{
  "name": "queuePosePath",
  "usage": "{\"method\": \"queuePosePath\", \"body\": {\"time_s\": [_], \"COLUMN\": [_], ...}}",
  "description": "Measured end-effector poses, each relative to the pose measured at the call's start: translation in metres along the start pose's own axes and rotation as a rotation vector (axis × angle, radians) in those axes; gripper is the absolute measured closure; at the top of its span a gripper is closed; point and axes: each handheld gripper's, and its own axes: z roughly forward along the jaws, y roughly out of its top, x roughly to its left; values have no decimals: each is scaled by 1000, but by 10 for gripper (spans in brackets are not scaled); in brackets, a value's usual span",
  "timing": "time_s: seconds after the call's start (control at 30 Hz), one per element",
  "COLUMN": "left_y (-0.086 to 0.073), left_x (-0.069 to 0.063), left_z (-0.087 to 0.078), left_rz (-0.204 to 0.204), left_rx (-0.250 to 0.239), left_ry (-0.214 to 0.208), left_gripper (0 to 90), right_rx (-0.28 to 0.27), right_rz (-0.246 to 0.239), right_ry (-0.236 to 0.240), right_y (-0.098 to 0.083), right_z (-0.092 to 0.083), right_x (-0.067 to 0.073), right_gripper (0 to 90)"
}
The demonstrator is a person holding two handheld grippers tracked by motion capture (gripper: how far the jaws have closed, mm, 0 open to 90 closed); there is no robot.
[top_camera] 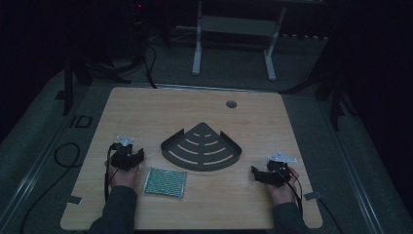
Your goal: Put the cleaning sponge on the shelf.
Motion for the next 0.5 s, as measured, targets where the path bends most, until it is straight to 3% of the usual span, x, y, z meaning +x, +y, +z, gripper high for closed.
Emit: {"method": "queuePosePath", "body": {"time_s": [0.23, 0.27, 0.43, 0.5], "left_y": [1, 2, 3, 4], "left_x": [-1, -2, -8, -9], "left_z": [-6, -9, -20, -26], "left_rz": [19, 41, 91, 96], "left_rx": [-5, 11, 13, 17], "left_ry": [-74, -113, -154, -191], "left_gripper": [579, 590, 629, 644], "right_rx": [0, 0, 0, 0], "right_rz": [0, 0, 0, -1], "right_ry": [0, 0, 0, 0], "right_y": [0, 0, 0, 0], "right_z": [0, 0, 0, 0], "right_x": [0, 0, 0, 0], "right_gripper": [177, 177, 177, 177]}}
